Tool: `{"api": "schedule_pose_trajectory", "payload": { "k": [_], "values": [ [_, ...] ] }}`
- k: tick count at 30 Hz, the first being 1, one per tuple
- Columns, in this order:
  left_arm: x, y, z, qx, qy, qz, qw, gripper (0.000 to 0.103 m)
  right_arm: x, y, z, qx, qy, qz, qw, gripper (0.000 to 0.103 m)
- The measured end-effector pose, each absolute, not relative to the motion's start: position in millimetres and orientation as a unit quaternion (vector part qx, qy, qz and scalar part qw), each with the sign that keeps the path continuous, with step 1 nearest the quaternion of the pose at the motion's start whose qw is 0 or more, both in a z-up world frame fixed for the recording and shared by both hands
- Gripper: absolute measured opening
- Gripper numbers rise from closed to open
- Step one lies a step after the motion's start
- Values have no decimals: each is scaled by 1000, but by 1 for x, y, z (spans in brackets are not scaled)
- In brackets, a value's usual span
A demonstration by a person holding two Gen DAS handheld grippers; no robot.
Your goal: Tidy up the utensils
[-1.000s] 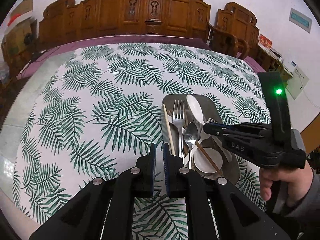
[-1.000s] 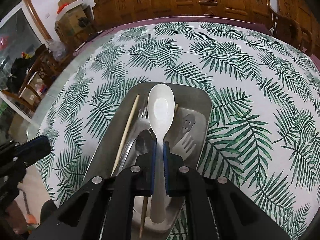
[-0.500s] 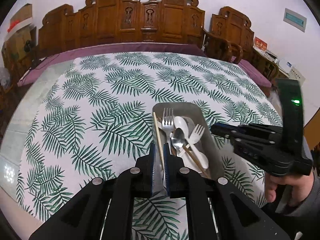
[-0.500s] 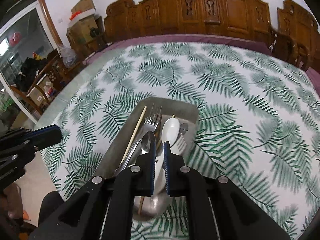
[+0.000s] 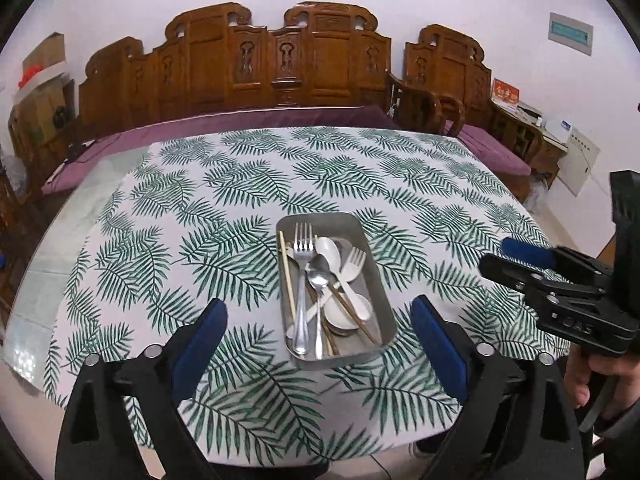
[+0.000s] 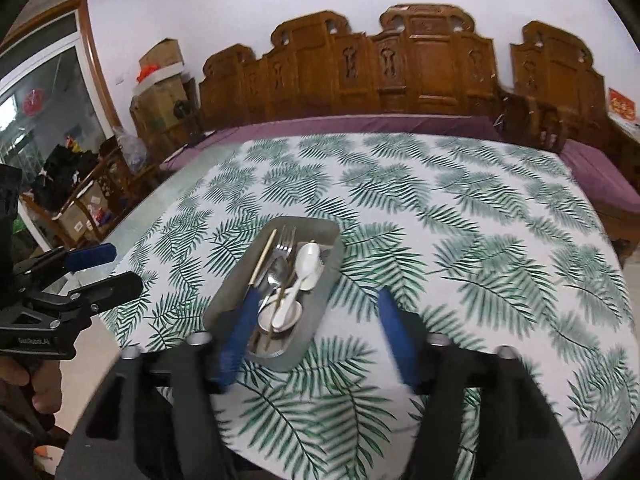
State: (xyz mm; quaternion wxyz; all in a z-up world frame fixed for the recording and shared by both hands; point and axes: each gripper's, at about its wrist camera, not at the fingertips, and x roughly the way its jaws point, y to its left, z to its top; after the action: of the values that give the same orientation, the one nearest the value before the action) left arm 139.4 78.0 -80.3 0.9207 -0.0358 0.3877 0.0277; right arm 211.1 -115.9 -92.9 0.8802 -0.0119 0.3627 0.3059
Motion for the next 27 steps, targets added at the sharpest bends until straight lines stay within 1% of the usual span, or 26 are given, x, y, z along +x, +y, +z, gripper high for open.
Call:
{"api": "schedule_pose_trajectory", "payload": {
  "k": [2,3,5,17,20,27],
  "values": [
    [131,71,-78,-35,386,26,922,94,202,-126,-90,-12,357,299,885,86],
    [126,68,-77,-35,383,26,923,95,196,-132,-89,-12,354,296,887,89],
    [119,63,-75,-37,380,27,924,95,188,-142,-87,-14,349,287,892,99],
    [73,34,-72,-41,365,34,929,95,140,-198,-71,4,324,240,915,100],
    [63,30,-63,-44,354,31,934,95,128,-210,-58,12,308,235,922,100],
    [39,13,-20,-31,302,16,953,95,100,-221,-16,7,257,236,937,100]
  ]
}}
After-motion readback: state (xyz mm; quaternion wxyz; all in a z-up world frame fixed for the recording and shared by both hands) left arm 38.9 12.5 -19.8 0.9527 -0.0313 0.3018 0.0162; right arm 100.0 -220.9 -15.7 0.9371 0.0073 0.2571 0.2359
